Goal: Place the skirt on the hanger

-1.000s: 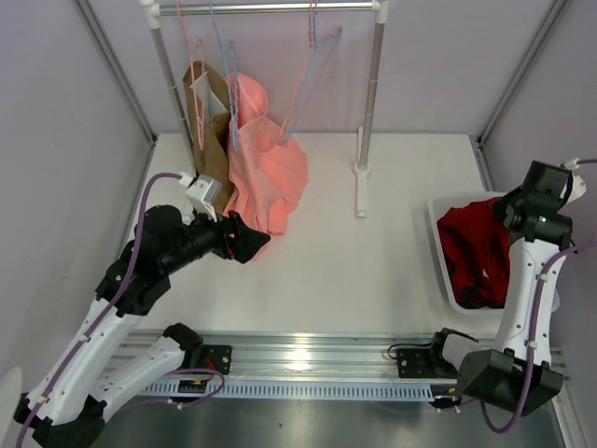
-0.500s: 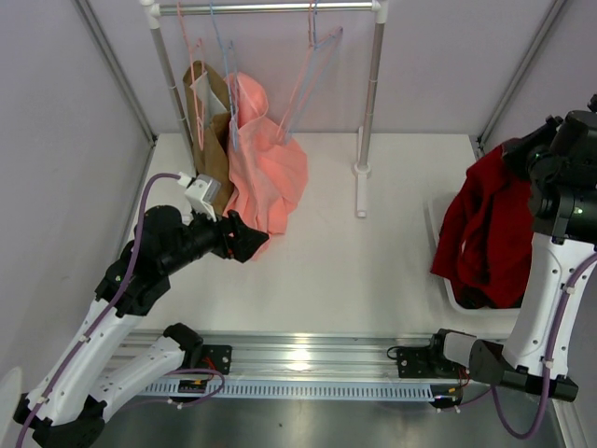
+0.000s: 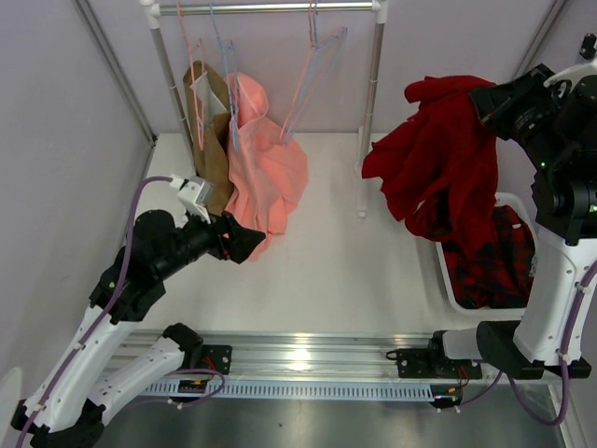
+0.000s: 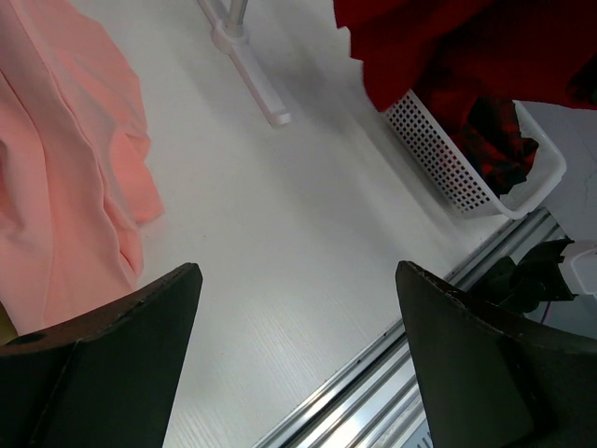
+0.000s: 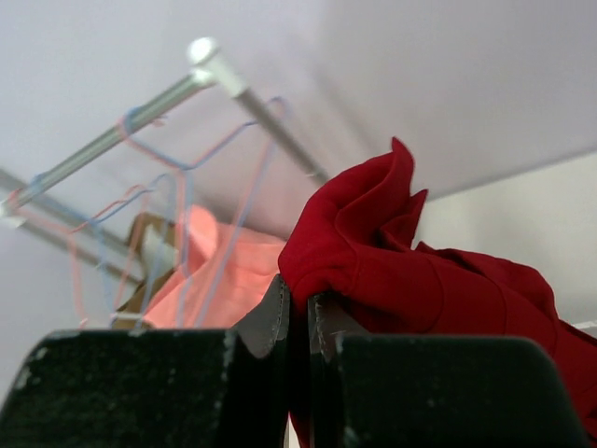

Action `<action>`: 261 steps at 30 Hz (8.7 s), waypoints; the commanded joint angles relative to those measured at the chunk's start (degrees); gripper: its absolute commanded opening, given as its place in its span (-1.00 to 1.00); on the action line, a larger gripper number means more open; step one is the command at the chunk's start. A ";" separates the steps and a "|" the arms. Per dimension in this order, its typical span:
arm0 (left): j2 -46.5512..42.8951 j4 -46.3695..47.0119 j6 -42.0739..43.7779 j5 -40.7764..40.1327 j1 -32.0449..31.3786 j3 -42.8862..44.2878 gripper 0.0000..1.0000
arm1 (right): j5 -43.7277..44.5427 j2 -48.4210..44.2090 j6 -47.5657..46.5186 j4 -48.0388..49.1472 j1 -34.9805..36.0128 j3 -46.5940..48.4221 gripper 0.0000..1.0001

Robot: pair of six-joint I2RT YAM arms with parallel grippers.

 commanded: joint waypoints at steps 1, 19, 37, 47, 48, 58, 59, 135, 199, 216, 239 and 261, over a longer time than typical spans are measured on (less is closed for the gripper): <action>-0.77 3.28 -0.27 -0.35 -0.24 -0.63 0.83 | -2.50 1.27 0.60 6.24 4.73 5.81 -1.00; 1.34 10.57 -4.49 5.88 -0.33 -2.82 0.87 | 18.77 -0.30 -1.34 12.91 42.96 -21.38 -1.00; 0.64 25.52 -17.15 -13.17 -14.65 -28.66 0.88 | 17.54 19.55 5.52 23.38 54.49 -39.88 -0.80; -1.90 21.93 -17.33 -21.70 -17.73 -33.15 0.87 | 19.55 20.00 5.87 22.24 54.92 -40.32 0.38; -2.26 21.48 -17.41 -22.49 -18.17 -33.32 0.87 | 20.08 19.39 5.96 21.89 55.19 -40.50 0.45; 0.11 16.82 -18.55 -30.85 -18.26 -31.92 0.77 | 25.97 9.55 9.65 19.78 56.50 -50.16 0.36; 0.37 16.73 -18.47 -31.29 -18.26 -31.66 0.76 | 26.85 8.93 9.82 19.26 56.85 -50.95 0.23; 9.43 15.15 -16.09 -37.44 -18.09 -25.24 -0.45 | 32.74 17.54 15.71 12.92 75.14 -72.05 -0.28; 22.08 32.20 -25.94 0.70 5.03 -36.40 -1.00 | -29.22 -22.72 26.80 79.22 18.71 -123.65 -1.00; 17.87 27.46 -22.69 -1.94 4.85 -36.75 -1.00 | 1.33 -27.64 9.93 44.31 38.11 -104.51 0.32; 17.60 27.19 -22.51 -1.41 4.68 -35.96 -1.00 | 32.39 -15.25 4.29 22.42 58.09 -87.69 0.45; 16.99 26.31 -22.16 -1.67 4.68 -35.78 -0.99 | 33.54 -7.34 -3.53 26.28 60.90 -86.73 0.29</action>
